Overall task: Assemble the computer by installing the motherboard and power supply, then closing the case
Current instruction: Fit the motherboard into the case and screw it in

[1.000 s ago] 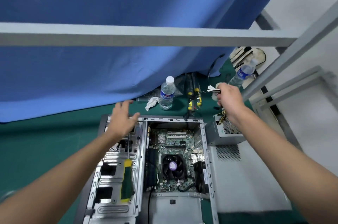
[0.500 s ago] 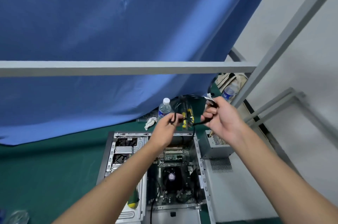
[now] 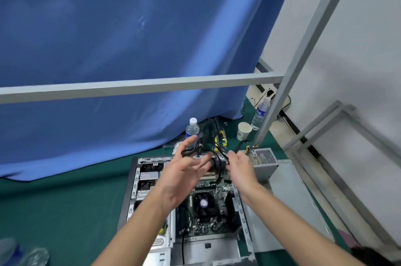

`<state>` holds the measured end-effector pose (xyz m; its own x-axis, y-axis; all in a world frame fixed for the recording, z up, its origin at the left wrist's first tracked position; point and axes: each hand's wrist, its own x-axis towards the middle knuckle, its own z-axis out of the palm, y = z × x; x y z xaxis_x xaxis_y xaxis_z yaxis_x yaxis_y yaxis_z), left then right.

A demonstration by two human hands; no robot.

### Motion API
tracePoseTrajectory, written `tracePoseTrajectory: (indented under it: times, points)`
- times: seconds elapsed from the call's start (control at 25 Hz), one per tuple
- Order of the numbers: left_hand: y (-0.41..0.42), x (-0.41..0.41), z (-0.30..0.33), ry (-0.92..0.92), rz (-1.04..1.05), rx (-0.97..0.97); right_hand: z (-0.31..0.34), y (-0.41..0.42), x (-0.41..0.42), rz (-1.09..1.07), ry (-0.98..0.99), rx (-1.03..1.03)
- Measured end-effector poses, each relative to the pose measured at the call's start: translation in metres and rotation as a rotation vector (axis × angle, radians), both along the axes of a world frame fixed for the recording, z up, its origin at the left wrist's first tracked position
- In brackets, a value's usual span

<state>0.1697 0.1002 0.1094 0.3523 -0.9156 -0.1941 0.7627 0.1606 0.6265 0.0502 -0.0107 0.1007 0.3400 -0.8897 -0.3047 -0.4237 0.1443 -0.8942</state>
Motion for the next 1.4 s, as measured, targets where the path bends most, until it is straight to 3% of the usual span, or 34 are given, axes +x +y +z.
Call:
tracePoseTrajectory:
  times: [0.16, 0.28, 0.44, 0.6, 0.68, 0.96, 1.4]
  points:
    - [0.002, -0.037, -0.002, -0.135, 0.177, 0.142, -0.009, 0.029, -0.02, 0.136, 0.094, -0.23]
    - [-0.007, -0.06, -0.002, -0.156, 0.388, 0.258, -0.011, 0.046, -0.038, 0.254, 0.083, -0.287]
    - [-0.003, -0.074, 0.004, -0.149, 0.503, 0.314, -0.018, 0.04, -0.07, 0.2, 0.018, -0.132]
    - [0.028, -0.044, 0.006, -0.332, 0.559, 0.363, -0.03, 0.025, -0.096, 0.123, -0.057, 0.038]
    - [0.042, -0.021, -0.002, -0.414, 0.545, 0.511, -0.038, 0.03, -0.099, 0.116, -0.084, 0.091]
    - [0.057, 0.037, -0.06, -0.303, 0.358, 0.888, -0.038, 0.031, -0.075, 0.15, -0.098, 0.136]
    - [0.056, 0.1, -0.128, -0.695, 0.116, 1.098, -0.052, 0.033, -0.011, 0.073, -0.084, 0.2]
